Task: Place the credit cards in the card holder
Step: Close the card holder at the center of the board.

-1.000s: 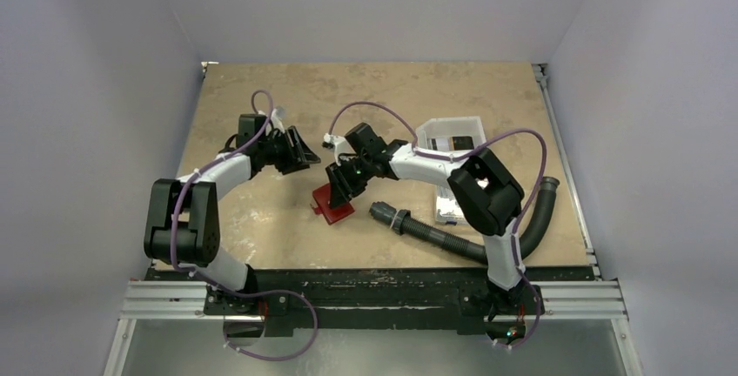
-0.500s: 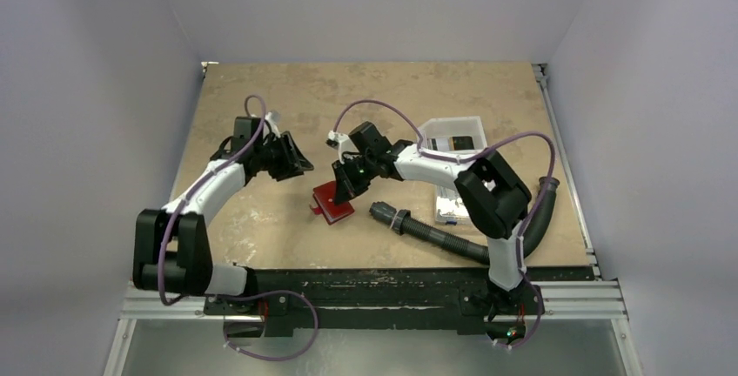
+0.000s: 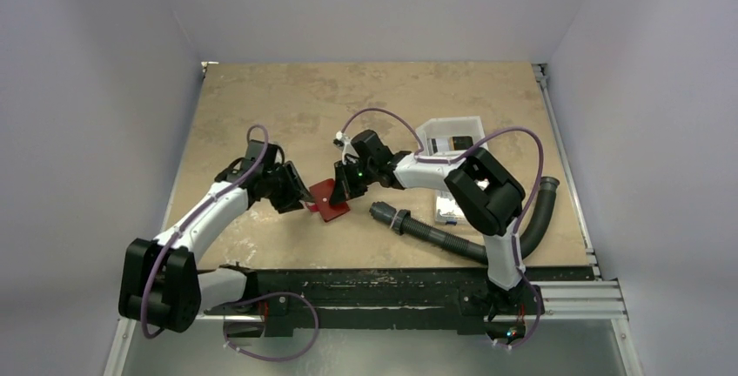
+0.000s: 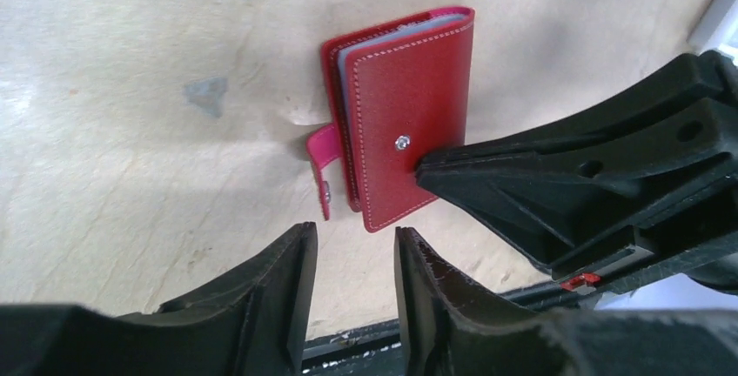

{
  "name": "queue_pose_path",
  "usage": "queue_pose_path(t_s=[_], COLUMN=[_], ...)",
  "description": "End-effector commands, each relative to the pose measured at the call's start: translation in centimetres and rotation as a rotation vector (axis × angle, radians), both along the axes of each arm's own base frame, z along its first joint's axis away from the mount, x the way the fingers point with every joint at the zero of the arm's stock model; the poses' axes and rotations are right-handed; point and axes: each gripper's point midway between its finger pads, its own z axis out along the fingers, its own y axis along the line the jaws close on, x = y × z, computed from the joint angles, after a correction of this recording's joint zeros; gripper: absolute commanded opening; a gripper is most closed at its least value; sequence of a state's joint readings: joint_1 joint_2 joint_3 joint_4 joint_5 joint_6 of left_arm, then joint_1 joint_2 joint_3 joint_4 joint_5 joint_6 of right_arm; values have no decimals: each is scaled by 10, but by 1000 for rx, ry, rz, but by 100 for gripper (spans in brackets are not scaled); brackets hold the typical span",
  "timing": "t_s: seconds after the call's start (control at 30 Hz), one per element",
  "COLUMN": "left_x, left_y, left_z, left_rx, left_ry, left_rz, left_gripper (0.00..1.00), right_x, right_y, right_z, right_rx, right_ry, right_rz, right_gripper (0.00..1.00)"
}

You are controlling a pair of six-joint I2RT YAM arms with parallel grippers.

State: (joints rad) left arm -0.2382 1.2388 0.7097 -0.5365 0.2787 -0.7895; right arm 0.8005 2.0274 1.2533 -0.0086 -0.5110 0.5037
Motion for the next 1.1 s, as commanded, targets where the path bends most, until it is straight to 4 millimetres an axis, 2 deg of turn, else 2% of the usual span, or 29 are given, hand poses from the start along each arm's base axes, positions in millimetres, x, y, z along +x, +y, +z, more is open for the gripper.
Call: queue_pose_path(t_s=[0.0, 0.1, 0.17, 0.33, 0.4, 0.53, 0.67, 0.87, 1.07], left_x=[7, 8, 8, 9, 8, 6, 5, 10, 11], left_y=[19, 21, 19, 11, 11, 15, 17, 16, 18], left_z=[14, 18, 14, 2, -3, -8, -9, -13, -16], left_rx=[57, 46, 36, -1, 1, 19, 28, 24, 31], left_ry=[-75, -100, -89, -71, -64, -58, -61, -78, -85], left_rz=[144, 184, 180, 160, 163, 178, 183, 183, 186], left_gripper=[45, 51, 50, 27, 23, 23, 29, 20, 17], right_x=[10, 9, 10, 9, 8, 7, 6, 6, 4], right_y=[-12, -11, -10, -8, -8, -9, -9, -9, -9], right_z=[-25, -27, -27, -30, -33, -33, -35, -36, -38], right_rx=[-76, -68, -64, -58, -64, -65, -66, -68, -69], right_ry=[-23, -16, -19, -11, -7, -8, 0, -3, 3], right_rz=[-114, -105, -105, -92, -88, -85, -81, -77, -74], right_gripper=[0, 0, 0, 0, 0, 0, 0, 0, 0])
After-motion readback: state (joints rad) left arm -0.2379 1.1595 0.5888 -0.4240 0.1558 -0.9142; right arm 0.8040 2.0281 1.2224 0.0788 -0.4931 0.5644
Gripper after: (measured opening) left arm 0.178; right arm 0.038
